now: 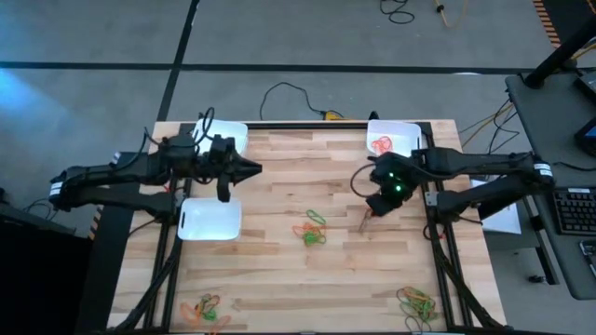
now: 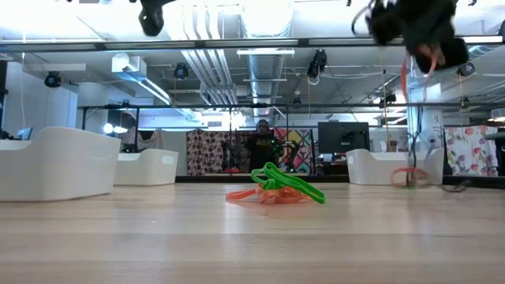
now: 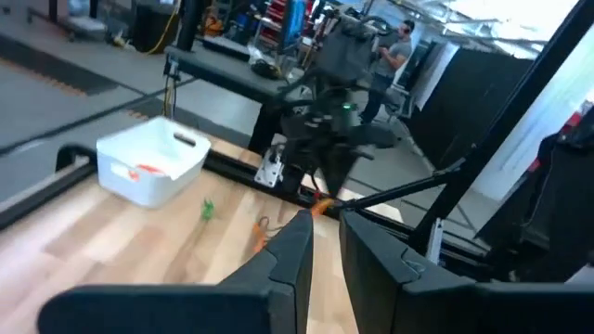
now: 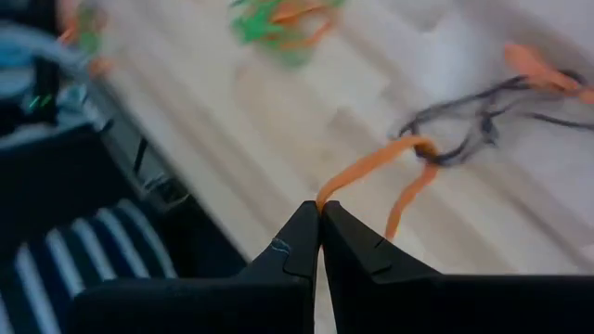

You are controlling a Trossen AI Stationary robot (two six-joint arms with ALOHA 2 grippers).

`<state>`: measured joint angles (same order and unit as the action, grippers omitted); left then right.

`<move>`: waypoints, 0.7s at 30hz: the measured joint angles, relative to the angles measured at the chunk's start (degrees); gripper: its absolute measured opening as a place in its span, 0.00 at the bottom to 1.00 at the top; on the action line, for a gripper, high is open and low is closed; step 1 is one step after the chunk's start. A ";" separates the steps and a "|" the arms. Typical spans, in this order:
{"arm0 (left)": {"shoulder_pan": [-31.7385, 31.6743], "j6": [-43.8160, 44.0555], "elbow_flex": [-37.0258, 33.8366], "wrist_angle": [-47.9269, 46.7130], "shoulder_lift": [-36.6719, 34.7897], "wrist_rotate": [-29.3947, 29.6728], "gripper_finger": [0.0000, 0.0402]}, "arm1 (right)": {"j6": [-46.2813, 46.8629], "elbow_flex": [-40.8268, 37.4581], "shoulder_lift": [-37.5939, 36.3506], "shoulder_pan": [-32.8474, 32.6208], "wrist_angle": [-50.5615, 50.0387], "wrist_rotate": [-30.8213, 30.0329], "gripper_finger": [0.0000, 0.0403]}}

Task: Sort rubber bands into baskets
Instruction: Put the orange rubber band into the top right white bin

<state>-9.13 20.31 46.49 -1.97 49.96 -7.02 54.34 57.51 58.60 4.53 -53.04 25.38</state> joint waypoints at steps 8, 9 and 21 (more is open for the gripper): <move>0.00 -6.23 7.35 -7.07 5.73 -0.01 0.11 | -0.96 4.03 -0.47 -4.81 -1.23 -7.98 0.02; 0.00 -6.34 7.85 -7.48 6.17 -0.02 0.11 | -0.96 3.97 -0.44 -4.80 -1.70 -9.06 0.02; 0.02 -5.88 8.23 -8.61 6.40 -1.57 0.11 | 2.50 3.64 -0.40 3.36 -3.72 -37.47 0.02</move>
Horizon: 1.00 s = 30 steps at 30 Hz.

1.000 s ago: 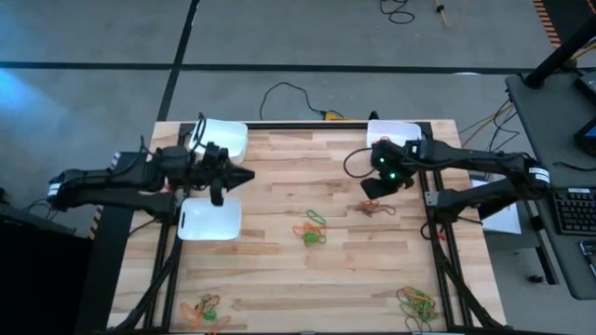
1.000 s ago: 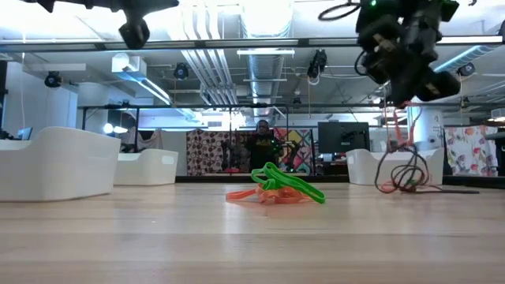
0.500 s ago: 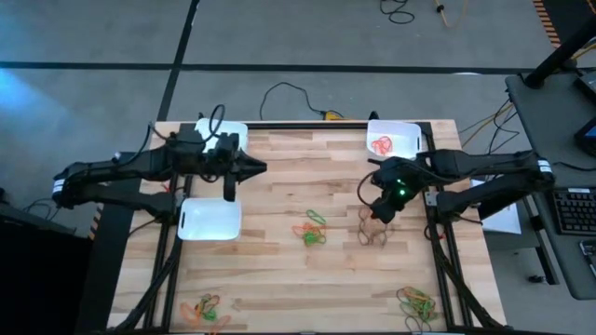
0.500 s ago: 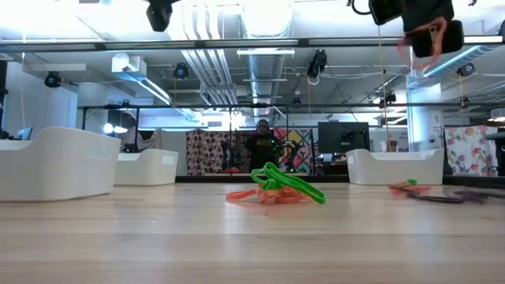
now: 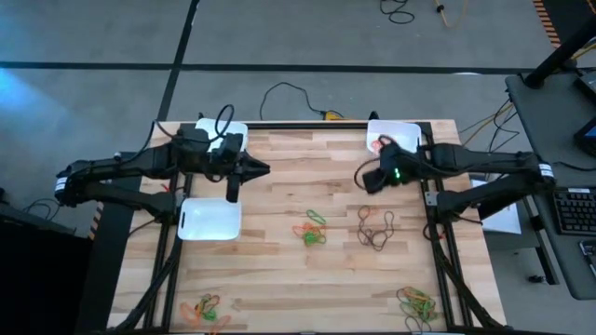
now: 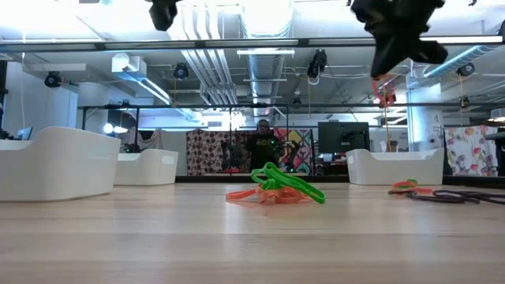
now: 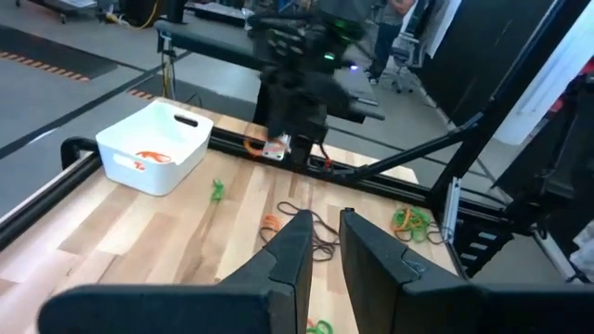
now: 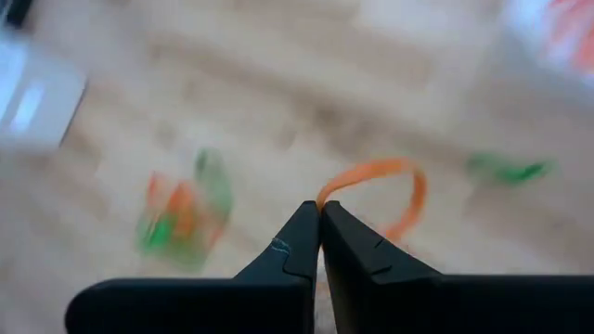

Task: Sort rubber bands into baskets
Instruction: Put the orange rubber band into the top right white bin

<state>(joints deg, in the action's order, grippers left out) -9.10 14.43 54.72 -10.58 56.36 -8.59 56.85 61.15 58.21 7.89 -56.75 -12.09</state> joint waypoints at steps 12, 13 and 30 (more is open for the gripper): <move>0.27 6.25 -0.11 -2.79 0.18 -7.19 0.11 | -26.47 -0.01 10.97 35.79 4.77 9.55 0.02; 0.41 6.47 -0.13 -3.20 -0.10 -7.18 0.11 | -28.08 -0.03 12.62 38.09 5.35 9.90 0.02; 1.22 7.46 -0.13 -7.07 -3.34 -6.92 0.11 | -35.10 -0.05 32.84 48.62 15.48 12.11 0.10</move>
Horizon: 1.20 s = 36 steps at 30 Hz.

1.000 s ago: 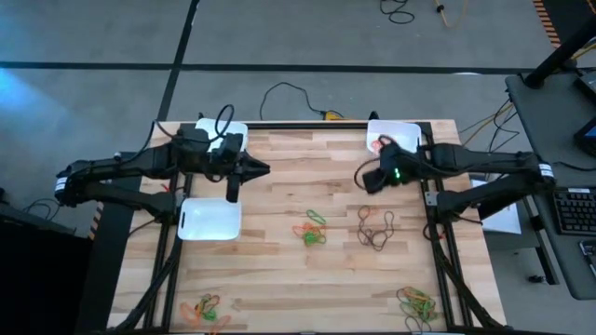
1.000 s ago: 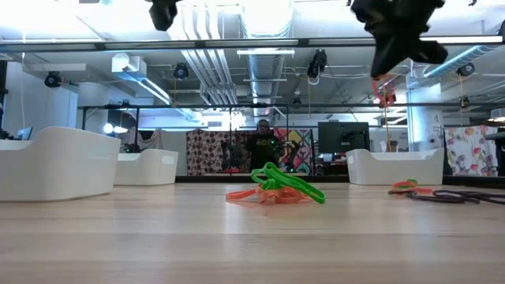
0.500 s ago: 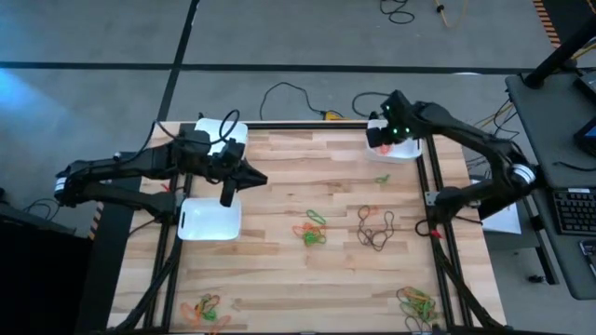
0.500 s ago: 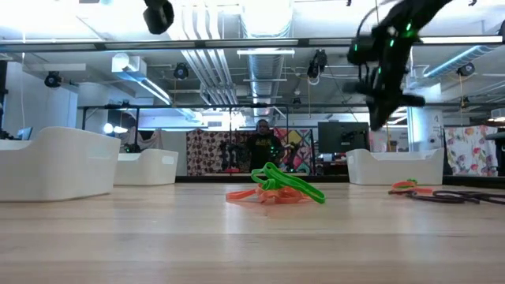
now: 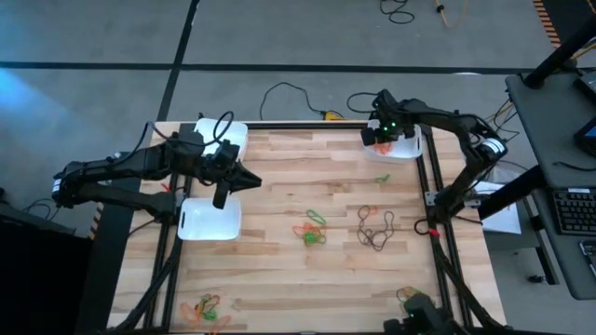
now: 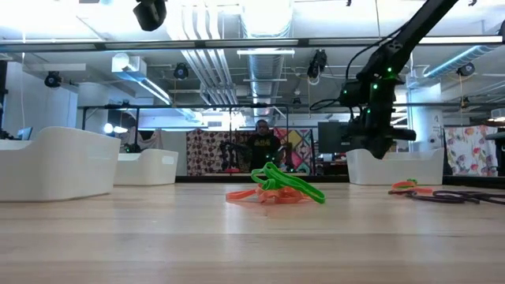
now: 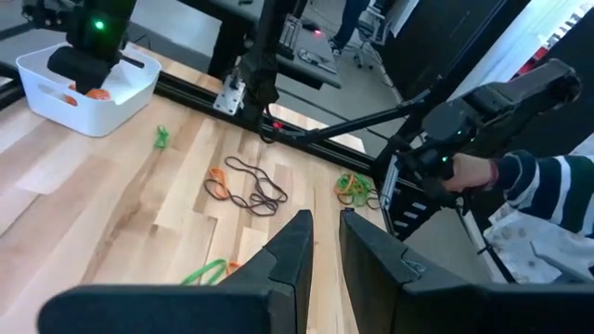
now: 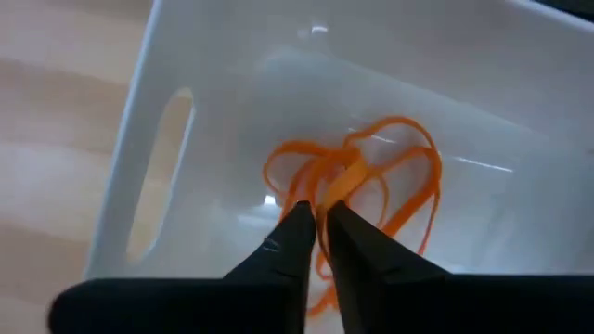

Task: Sort rubber bands into baskets
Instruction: Put the orange rubber band into the top right white bin

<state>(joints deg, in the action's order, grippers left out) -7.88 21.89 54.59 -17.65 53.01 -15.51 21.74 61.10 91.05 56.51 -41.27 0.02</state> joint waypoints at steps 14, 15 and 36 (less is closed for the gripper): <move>-0.07 -4.28 -0.01 0.01 0.00 0.13 0.11 | 0.79 0.00 -17.08 -7.59 -5.45 -1.03 0.43; -0.09 -4.38 0.00 0.02 0.00 0.13 0.11 | 1.20 0.00 -18.79 -9.28 -6.74 -1.44 0.43; 0.84 -4.87 -0.02 0.72 0.09 -0.04 0.11 | 40.83 -9.22 -21.16 -45.56 -19.56 4.13 0.45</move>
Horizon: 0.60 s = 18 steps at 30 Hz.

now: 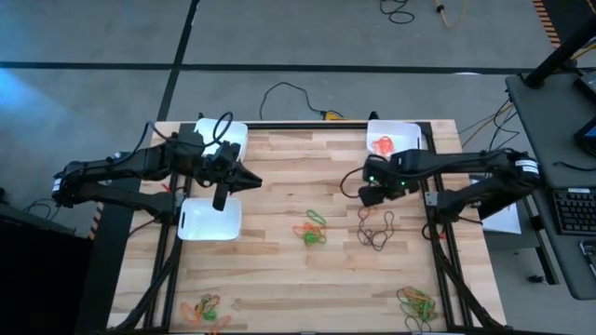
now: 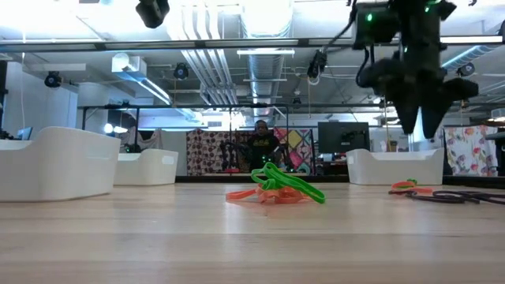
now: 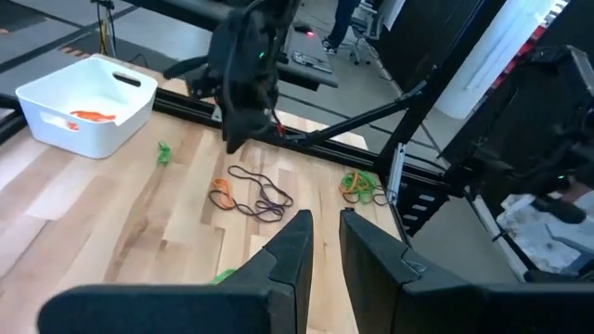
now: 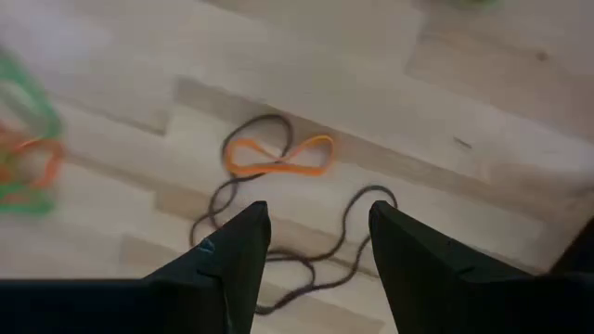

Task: Sort rubber bands into baskets
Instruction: Put the orange rubber band into the top right white bin

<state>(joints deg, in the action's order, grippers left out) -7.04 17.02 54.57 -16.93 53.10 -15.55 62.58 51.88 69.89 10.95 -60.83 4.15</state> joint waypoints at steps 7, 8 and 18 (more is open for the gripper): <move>3.26 0.48 0.00 -0.78 -0.07 -0.04 0.11 | 2.85 -3.69 5.82 0.03 6.14 0.37 0.41; 3.76 0.48 0.00 -1.27 -0.07 -0.04 0.11 | 2.85 -4.19 6.90 0.03 6.35 0.39 0.40; 6.78 1.52 0.00 -3.93 -0.13 -0.13 0.11 | 1.88 -7.26 14.58 0.03 15.82 0.69 0.31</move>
<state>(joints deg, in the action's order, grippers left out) -0.25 18.55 54.57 -20.86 52.97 -15.68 64.45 44.62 84.46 10.98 -45.00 4.83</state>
